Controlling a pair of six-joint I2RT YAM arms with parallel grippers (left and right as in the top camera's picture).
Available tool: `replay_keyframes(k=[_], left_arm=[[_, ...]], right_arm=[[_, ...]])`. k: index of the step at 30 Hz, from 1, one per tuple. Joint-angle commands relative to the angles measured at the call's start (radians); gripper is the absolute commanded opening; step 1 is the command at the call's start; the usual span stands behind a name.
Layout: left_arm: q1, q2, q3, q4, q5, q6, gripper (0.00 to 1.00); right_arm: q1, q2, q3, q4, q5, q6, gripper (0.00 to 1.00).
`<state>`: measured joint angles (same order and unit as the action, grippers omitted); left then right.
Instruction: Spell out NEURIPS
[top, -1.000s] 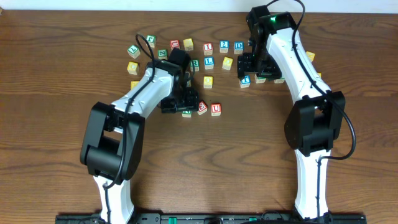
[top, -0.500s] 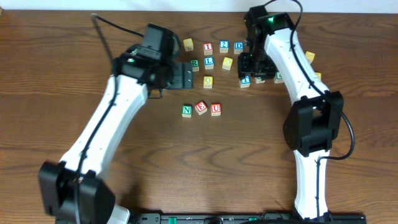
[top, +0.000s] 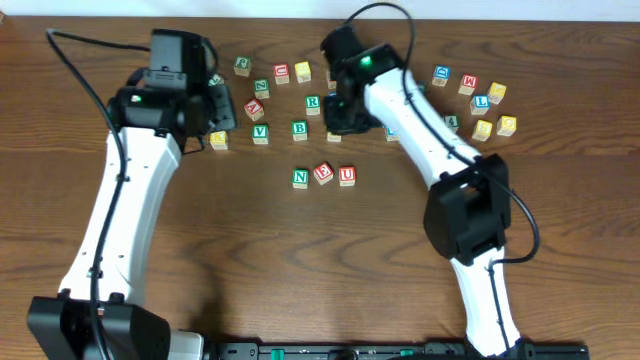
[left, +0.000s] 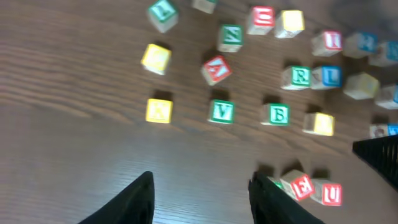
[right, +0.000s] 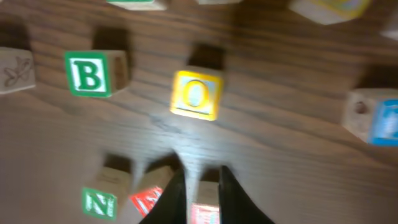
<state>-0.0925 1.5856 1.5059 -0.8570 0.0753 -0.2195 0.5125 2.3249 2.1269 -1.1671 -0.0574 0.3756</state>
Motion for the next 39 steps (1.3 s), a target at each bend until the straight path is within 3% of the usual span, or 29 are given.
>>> replay_keyframes(k=[1, 5, 9, 20, 39], left_arm=[[0.018, -0.008, 0.021, -0.01, -0.01, 0.008, 0.48], [0.018, -0.006, 0.02, -0.02, -0.013, 0.009, 0.42], [0.018, -0.003, 0.014, -0.021, -0.013, 0.008, 0.32], [0.018, 0.007, -0.008, -0.02, -0.013, 0.008, 0.3], [0.018, 0.014, -0.008, -0.02, -0.013, 0.008, 0.3]], right_arm=[[0.033, -0.03, -0.052, 0.04, 0.0, 0.054, 0.09], [0.055, -0.03, -0.103, 0.096, 0.005, 0.075, 0.01], [0.076, -0.03, -0.159, 0.154, 0.005, 0.084, 0.01], [0.12, -0.03, -0.232, 0.259, 0.006, 0.057, 0.01], [0.121, -0.03, -0.254, 0.161, 0.085, 0.148, 0.01]])
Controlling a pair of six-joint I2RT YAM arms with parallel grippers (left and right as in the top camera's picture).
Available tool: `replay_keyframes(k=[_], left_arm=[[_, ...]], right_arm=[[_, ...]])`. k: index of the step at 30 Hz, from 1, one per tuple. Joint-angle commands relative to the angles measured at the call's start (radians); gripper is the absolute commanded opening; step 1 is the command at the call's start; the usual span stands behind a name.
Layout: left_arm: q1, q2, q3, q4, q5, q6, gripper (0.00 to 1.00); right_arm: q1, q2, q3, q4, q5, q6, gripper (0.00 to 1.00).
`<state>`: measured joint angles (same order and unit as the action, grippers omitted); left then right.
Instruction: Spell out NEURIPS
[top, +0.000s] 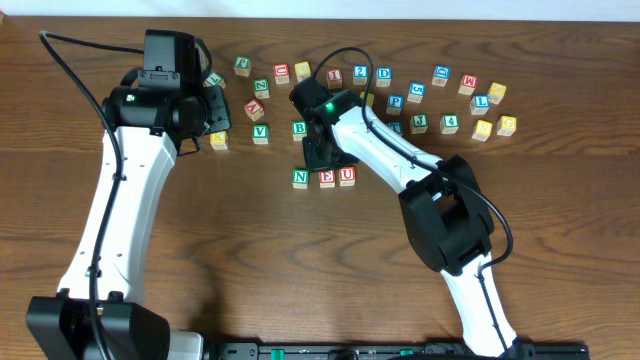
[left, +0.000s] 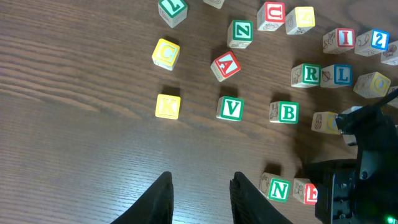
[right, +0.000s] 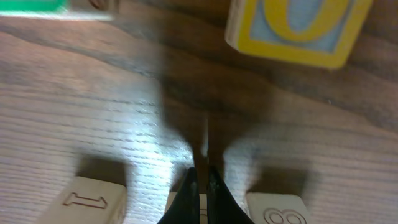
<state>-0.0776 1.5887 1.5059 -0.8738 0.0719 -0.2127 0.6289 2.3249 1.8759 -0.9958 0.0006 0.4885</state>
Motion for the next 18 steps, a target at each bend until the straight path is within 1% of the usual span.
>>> replay_keyframes(k=[1, 14, 18], left_arm=[[0.003, 0.011, -0.008, -0.003, -0.01, 0.001, 0.3], [0.003, 0.011, -0.008, -0.003, -0.01, 0.001, 0.3], [0.003, 0.011, -0.008, -0.003, -0.01, 0.001, 0.3]], right_arm=[[0.005, -0.03, -0.003, -0.011, 0.027, 0.035, 0.01], [0.005, -0.03, -0.002, -0.018, 0.015, 0.05, 0.01], [0.001, -0.031, 0.027, -0.034, 0.01, 0.049, 0.01]])
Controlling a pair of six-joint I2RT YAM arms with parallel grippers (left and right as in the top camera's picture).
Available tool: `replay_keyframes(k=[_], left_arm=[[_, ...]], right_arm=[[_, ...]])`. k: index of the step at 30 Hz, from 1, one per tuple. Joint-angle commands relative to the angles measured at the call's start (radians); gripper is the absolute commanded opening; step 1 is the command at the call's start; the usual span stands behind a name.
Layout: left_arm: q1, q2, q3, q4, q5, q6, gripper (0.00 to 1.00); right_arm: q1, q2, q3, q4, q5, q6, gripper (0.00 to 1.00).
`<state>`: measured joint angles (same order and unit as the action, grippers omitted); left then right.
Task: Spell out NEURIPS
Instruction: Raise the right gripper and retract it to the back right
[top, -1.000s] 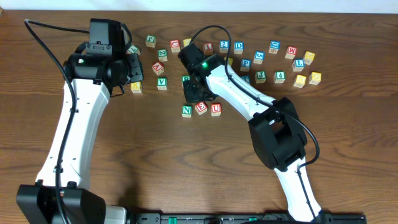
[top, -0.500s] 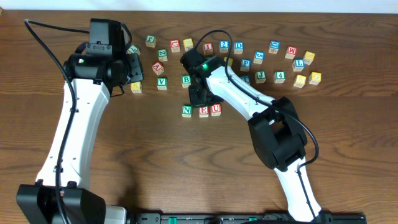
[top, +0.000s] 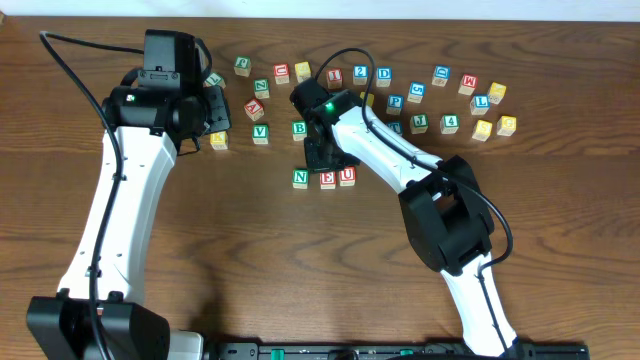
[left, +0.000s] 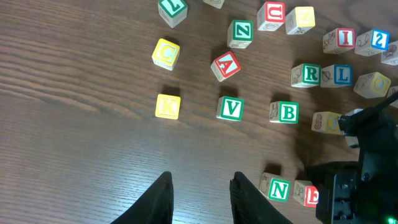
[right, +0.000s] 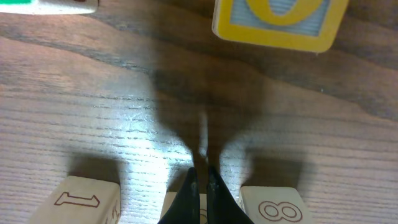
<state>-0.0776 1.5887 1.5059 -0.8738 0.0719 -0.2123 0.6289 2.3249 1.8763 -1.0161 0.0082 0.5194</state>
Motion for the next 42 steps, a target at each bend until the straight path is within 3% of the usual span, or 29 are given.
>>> replay_keyframes(k=[1, 6, 11, 23, 42], left_arm=[[0.003, 0.011, -0.008, -0.003, -0.01, 0.001, 0.3], [0.003, 0.013, -0.008, -0.003, -0.01, 0.001, 0.3], [0.003, 0.013, -0.008, -0.003, -0.01, 0.001, 0.3], [0.003, 0.013, -0.008, -0.003, -0.01, 0.001, 0.3], [0.003, 0.013, -0.008, -0.003, -0.01, 0.001, 0.3]], right_arm=[[-0.002, -0.031, 0.044, -0.028, 0.0, 0.018, 0.01], [-0.034, -0.031, 0.165, -0.153, 0.002, -0.002, 0.01], [-0.067, -0.03, 0.177, -0.212, 0.002, -0.004, 0.01], [-0.065, -0.03, 0.04, -0.145, 0.001, -0.004, 0.01], [-0.068, -0.03, 0.027, -0.122, 0.001, -0.004, 0.01]])
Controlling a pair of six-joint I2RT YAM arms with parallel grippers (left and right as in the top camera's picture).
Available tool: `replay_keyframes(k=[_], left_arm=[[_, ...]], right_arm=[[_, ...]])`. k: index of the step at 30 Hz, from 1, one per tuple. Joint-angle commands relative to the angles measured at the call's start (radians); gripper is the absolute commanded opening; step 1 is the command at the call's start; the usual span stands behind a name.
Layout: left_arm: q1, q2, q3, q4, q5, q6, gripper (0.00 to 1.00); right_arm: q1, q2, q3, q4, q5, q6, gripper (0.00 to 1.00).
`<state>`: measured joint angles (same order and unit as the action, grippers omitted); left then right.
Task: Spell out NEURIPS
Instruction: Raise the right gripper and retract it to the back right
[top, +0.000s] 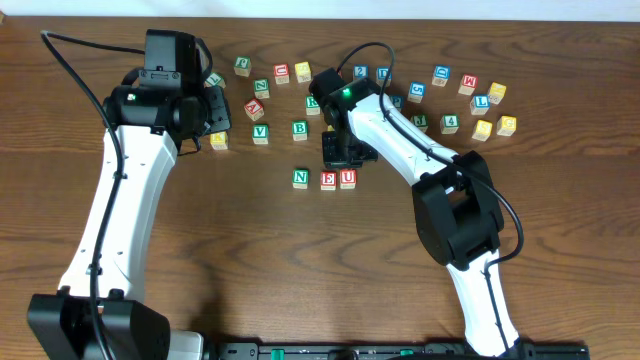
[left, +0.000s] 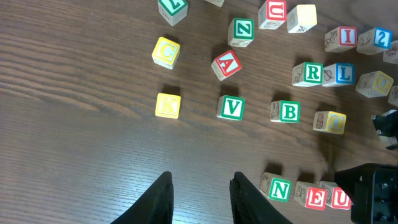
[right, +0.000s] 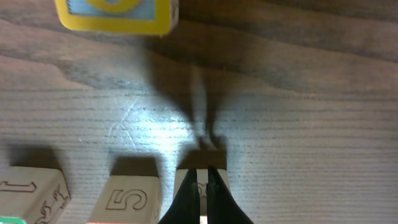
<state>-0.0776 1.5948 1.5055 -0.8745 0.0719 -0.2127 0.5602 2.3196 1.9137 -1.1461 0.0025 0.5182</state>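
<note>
N (top: 300, 178), E (top: 327, 180) and U (top: 347, 178) blocks stand in a row at mid-table. My right gripper (right: 203, 171) is shut, its tips low over the back of the U block (right: 225, 176), beside the E block's side carved "5" (right: 130, 199). My left gripper (left: 200, 177) is open over bare wood, left of the N block (left: 281, 188). A green R block (left: 313, 73) and a red I block (left: 347, 37) lie among the loose letters behind the row.
A yellow O block (right: 112, 12) sits just behind the row. Loose blocks V (top: 260, 131), B (top: 299, 128), A (top: 253, 108) and K (top: 218, 139) lie left of the right arm. Several more blocks (top: 480, 103) are scattered at the back right.
My right gripper, still shut, has moved right from the E block to the U block. The left arm has not moved.
The right gripper was shut above the row while the E block sat skewed. Then it was low at the E block, which stood square between N and U. It stayed there, and now it is at the U block. The left gripper narrowed early on but stayed open.
</note>
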Motion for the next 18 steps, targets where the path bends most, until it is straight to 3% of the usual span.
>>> replay_keyframes(k=[1, 12, 15, 18], left_arm=[[0.003, 0.007, -0.008, -0.002, -0.01, 0.002, 0.3], [0.003, 0.007, -0.008, -0.002, -0.01, 0.002, 0.31], [0.003, 0.007, -0.008, -0.002, -0.01, 0.002, 0.31], [0.003, 0.007, -0.008, -0.002, -0.01, 0.002, 0.31]], right_arm=[[-0.002, -0.025, -0.006, 0.011, 0.007, -0.003, 0.01], [-0.077, -0.108, 0.074, -0.037, 0.006, -0.05, 0.04], [-0.102, -0.165, 0.074, -0.041, 0.006, -0.073, 0.11], [-0.13, -0.22, 0.074, -0.048, 0.007, -0.098, 0.28]])
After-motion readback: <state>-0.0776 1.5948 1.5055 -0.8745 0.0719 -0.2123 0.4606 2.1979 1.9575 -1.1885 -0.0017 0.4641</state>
